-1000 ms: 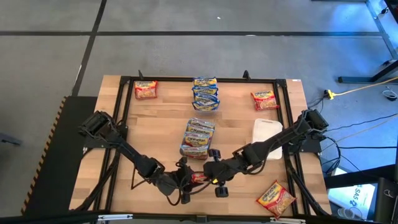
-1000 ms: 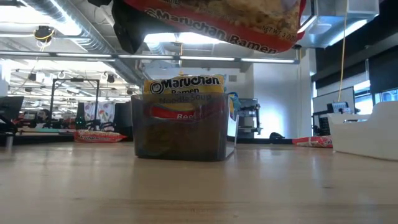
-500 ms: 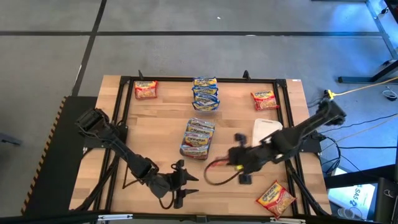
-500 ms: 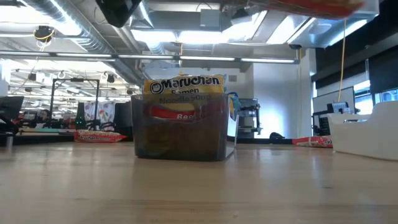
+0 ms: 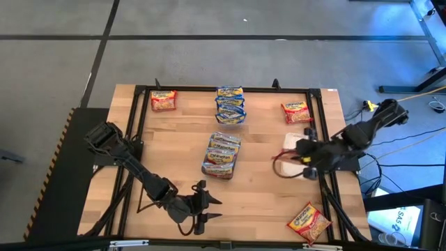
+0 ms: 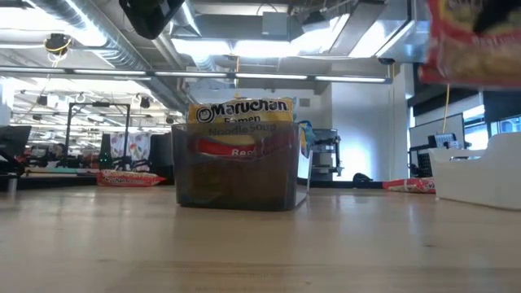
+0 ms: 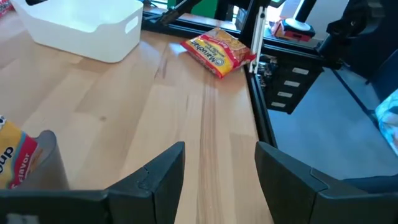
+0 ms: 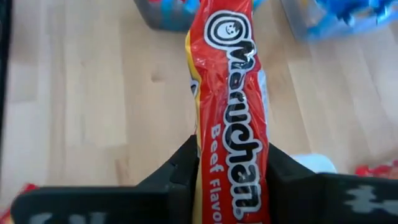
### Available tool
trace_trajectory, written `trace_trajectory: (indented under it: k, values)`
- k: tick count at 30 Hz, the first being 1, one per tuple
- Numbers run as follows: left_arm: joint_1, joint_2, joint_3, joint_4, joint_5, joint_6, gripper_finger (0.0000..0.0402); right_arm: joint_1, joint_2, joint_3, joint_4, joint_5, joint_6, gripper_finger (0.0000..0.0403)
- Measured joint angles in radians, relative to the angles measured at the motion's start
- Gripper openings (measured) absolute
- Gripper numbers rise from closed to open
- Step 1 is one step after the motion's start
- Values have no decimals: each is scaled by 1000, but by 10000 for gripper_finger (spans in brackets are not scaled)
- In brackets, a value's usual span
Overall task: Sort Maruchan noodles
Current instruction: Put the red noodle pack into the white bin
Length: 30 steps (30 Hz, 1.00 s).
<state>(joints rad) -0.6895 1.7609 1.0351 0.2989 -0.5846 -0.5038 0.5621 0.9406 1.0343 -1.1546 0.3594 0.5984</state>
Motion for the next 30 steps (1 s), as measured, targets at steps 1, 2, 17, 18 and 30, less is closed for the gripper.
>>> trace_trajectory:
  k: [1,2,17,18,30]
  values:
    - [0,0,0,0,0,-11,189,0,-38,-38,-1,0,2,79]
    - [2,0,0,1,0,-16,189,-5,-74,-75,0,0,2,79]
    - [39,0,0,3,2,-45,189,-282,-264,-335,-69,-75,-158,81]
    - [42,0,0,5,4,-45,189,-303,-264,-342,-67,-86,-173,81]
    - [48,0,0,8,22,-45,189,-545,-244,-355,-30,-205,-293,83]
